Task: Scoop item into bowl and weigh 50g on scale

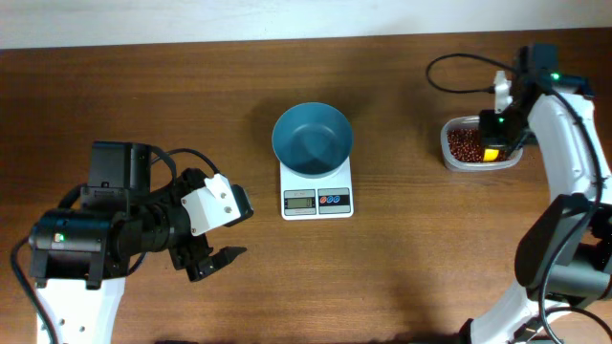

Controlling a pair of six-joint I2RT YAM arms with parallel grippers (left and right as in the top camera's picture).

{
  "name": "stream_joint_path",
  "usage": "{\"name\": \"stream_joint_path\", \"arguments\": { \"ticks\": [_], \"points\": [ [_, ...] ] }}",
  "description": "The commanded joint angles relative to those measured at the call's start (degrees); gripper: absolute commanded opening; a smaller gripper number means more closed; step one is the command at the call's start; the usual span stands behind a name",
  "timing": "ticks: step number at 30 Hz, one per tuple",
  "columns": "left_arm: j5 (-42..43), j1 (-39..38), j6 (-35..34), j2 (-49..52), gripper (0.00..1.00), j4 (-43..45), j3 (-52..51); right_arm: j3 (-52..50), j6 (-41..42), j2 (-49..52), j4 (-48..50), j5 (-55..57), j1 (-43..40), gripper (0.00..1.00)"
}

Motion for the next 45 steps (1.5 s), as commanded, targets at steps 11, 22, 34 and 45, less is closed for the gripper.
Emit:
{"name": "stream_joint_path", "arguments": {
  "ticks": [11,22,34,45],
  "points": [
    [0.13,0.39,-0.52,0.04,0.99,-0.04,0.9,-0.59,4.72,0.72,-0.42,-9.16,-4.83,0.04],
    [0.15,0.39,-0.52,0.04,0.99,-0.04,0.9,-5.64,4.79,0.72,-0.74,-17.18,-4.85,0.04],
    [0.15,0.39,-0.52,0.04,0.99,-0.04,0.9,-5.62,9.62,0.72,-2.14,-17.16,-4.96,0.04],
    [0.15,0.39,-0.52,0.04,0.99,-0.04,0.9,-5.57,10.71,0.72,-2.47,-24.63,-10.91,0.04]
  ]
}}
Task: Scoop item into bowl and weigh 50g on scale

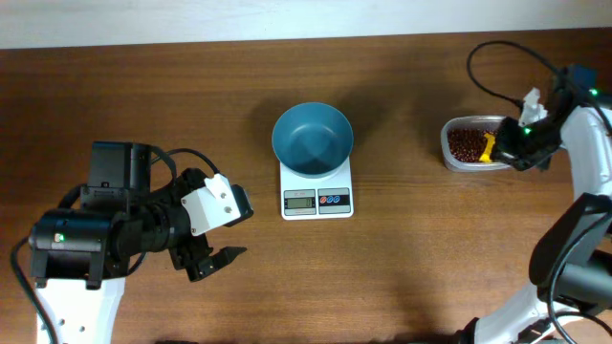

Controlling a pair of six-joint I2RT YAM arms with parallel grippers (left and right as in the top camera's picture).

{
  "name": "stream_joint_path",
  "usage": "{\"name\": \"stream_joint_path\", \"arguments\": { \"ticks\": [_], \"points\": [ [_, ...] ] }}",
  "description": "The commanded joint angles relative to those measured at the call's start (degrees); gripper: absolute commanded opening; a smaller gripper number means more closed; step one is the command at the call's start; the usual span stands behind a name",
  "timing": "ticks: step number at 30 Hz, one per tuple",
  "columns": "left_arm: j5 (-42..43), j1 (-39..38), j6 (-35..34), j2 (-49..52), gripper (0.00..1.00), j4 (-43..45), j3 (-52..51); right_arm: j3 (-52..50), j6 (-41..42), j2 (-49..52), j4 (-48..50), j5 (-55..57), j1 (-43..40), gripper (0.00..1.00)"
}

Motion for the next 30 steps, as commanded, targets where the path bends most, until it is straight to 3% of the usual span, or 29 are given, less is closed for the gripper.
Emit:
{"name": "stream_joint_path", "arguments": {
  "ticks": [1,9,30],
  "points": [
    [0.15,0.39,-0.52,0.04,0.99,-0.07,0.9,-1.42,0.66,1.07,-0.63,-6.58,-2.6,0.04],
    [0.13,0.39,-0.52,0.04,0.99,-0.07,0.9,-1.42,0.66,1.07,-0.68,-12.92,-3.37,0.04],
    [0.15,0.39,-0.52,0.04,0.99,-0.07,0.9,-3.5,0.68,1.07,0.81,-13.31,-3.34,0.04]
  ]
}}
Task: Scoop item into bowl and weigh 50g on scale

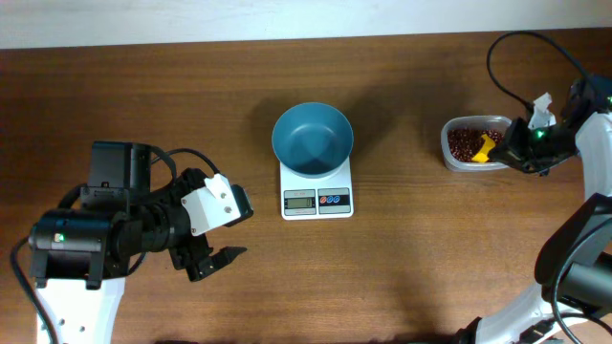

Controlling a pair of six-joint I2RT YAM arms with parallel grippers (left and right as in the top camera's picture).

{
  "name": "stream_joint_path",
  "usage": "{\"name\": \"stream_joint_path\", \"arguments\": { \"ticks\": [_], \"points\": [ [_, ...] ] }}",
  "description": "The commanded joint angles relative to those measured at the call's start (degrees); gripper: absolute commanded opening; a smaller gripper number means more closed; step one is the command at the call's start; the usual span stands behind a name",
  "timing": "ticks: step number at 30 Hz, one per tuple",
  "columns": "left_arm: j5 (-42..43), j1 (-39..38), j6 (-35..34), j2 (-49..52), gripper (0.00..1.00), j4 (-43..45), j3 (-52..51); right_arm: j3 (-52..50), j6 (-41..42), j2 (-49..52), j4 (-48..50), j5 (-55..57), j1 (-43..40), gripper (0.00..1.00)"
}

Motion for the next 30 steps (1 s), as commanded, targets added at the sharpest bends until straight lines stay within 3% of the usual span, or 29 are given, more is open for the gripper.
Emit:
{"name": "stream_joint_path", "arguments": {
  "ticks": [1,15,20,30],
  "points": [
    [0.15,0.39,-0.52,0.04,0.99,-0.07,0.9,-3.3,0.26,1.01,1.31,-2.23,-0.02,0.04],
    [0.15,0.39,-0.52,0.04,0.99,-0.07,0.9,-5.44,0.33,1.01,2.93,-2.16,-0.15,0.04],
    [0.15,0.39,-0.52,0.04,0.99,-0.07,0.9,-5.44,6.95,1.01,2.49,-2.36,-1.6,0.04],
    [0.15,0.39,-0.52,0.04,0.99,-0.07,0.9,-5.44,7.78,1.01,2.16,-3.32,-4.17,0.04]
  ]
}}
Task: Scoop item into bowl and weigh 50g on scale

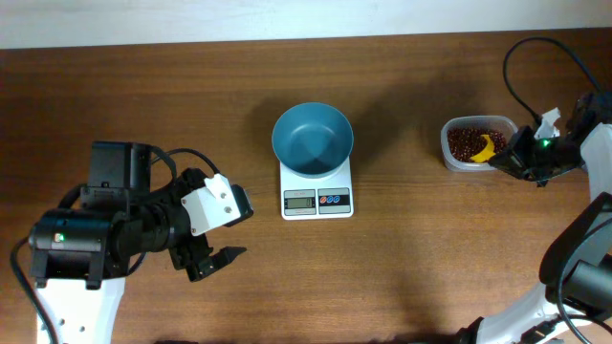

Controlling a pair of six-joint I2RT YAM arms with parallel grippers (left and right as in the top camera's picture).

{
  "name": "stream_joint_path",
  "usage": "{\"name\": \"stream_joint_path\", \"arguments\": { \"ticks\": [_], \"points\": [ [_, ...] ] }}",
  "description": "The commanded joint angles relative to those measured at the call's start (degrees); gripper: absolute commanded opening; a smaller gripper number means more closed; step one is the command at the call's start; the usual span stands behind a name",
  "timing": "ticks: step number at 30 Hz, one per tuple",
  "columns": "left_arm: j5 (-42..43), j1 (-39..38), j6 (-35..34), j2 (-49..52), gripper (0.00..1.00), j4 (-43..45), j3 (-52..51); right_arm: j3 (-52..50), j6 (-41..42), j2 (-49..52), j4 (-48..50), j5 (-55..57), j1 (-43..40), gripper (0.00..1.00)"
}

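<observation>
A blue bowl (pixel 312 139) sits empty on the white scale (pixel 316 195) at the table's middle. At the right, a clear tub of red beans (pixel 470 141) holds a yellow scoop (pixel 487 148) whose bowl lies in the beans. My right gripper (pixel 508 160) is at the tub's right edge, shut on the scoop's handle and lying low and sideways. My left gripper (pixel 216 259) hangs open over bare table at the lower left, far from the scale.
A black cable (pixel 535 57) loops over the table behind the right arm. The table's far edge meets a white wall along the top of the overhead view.
My right arm has swung a little further right and tilted lower, and the yellow scoop has turned flatter in the beans. The left arm, bowl and scale have not moved.
At first my right gripper stood directly over the tub, with the yellow scoop under it. Then it sat to the tub's right, holding the scoop at the rim. Since then the arm has shifted further right with the scoop in the beans. The left arm stayed still.
</observation>
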Motion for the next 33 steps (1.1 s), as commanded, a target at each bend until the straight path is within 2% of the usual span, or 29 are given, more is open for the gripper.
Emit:
{"name": "stream_joint_path", "arguments": {
  "ticks": [1,11,27,33],
  "points": [
    [0.15,0.39,-0.52,0.04,0.99,-0.07,0.9,-1.16,0.66,1.07,-0.61,0.59,-0.83,0.04],
    [0.15,0.39,-0.52,0.04,0.99,-0.07,0.9,-3.85,0.68,1.07,4.63,-2.23,-2.43,0.04],
    [0.15,0.39,-0.52,0.04,0.99,-0.07,0.9,-3.85,0.63,1.07,5.44,-5.84,-2.82,0.04],
    [0.15,0.39,-0.52,0.04,0.99,-0.07,0.9,-3.85,0.42,1.07,5.38,-7.61,-5.42,0.04]
  ]
}}
